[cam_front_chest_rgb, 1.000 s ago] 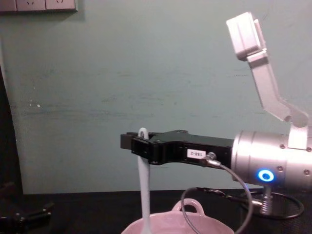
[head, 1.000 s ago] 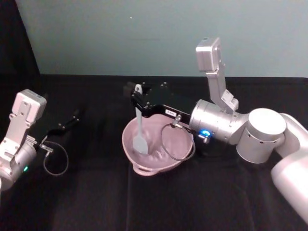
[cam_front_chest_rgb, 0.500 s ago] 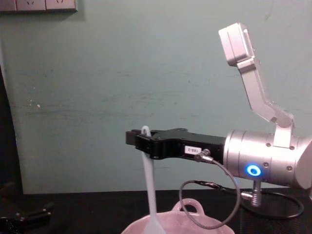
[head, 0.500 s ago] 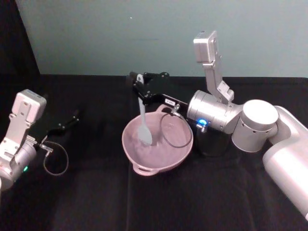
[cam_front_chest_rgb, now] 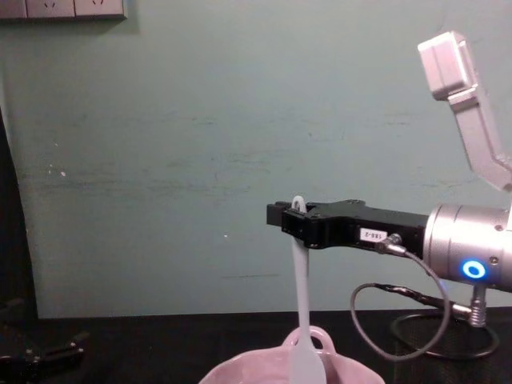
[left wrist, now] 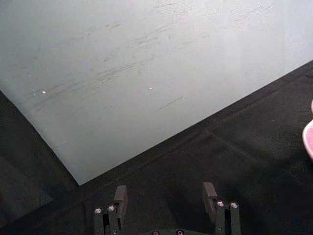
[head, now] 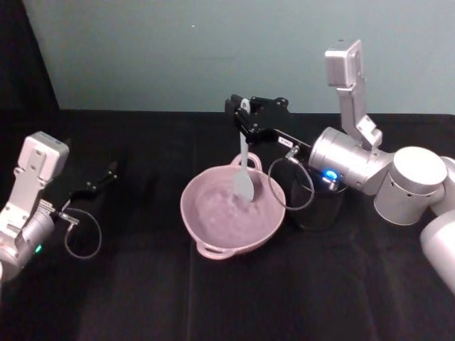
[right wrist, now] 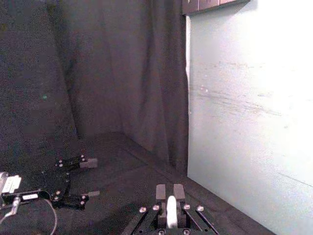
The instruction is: Use the one hand to pick up the spoon and stir the clear water in the bowl.
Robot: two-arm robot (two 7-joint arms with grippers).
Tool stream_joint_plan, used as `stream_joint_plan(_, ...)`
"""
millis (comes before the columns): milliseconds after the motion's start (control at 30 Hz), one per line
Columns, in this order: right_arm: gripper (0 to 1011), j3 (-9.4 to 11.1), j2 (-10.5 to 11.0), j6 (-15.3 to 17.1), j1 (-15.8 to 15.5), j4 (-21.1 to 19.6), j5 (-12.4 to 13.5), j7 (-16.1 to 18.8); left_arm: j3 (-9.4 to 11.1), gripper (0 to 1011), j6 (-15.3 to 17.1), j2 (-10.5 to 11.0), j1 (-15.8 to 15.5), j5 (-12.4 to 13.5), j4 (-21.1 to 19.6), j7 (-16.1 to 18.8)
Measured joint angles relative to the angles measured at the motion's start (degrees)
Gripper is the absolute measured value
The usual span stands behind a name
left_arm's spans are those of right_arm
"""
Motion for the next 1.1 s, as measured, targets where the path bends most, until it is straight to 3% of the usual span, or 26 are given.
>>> stream_joint_plan(333,108,0.1,2.0,1.9,-2.7,-5.6,-1.2,-1.0,0.0,1011,0.0,0.0,0.0,0.0,0.0,0.0)
stream_joint_plan(633,108,-2.3,0.9,3.0,-4.0,-8.2,-1.3,0.0,0.0,1011,0.0,0.0,0.0,0.0,0.0,0.0)
stream_joint_plan(900,109,-4.1,-1.1,2.4,-1.8,-6.2,-1.4,1.5,0.0,1011,0.0,0.0,0.0,0.0,0.0,0.0)
stream_joint_plan(1100,108,-4.6,-2.6,1.5,0.6,-2.2,-1.6,2.3,0.0,1011,0.0,0.0,0.0,0.0,0.0,0.0)
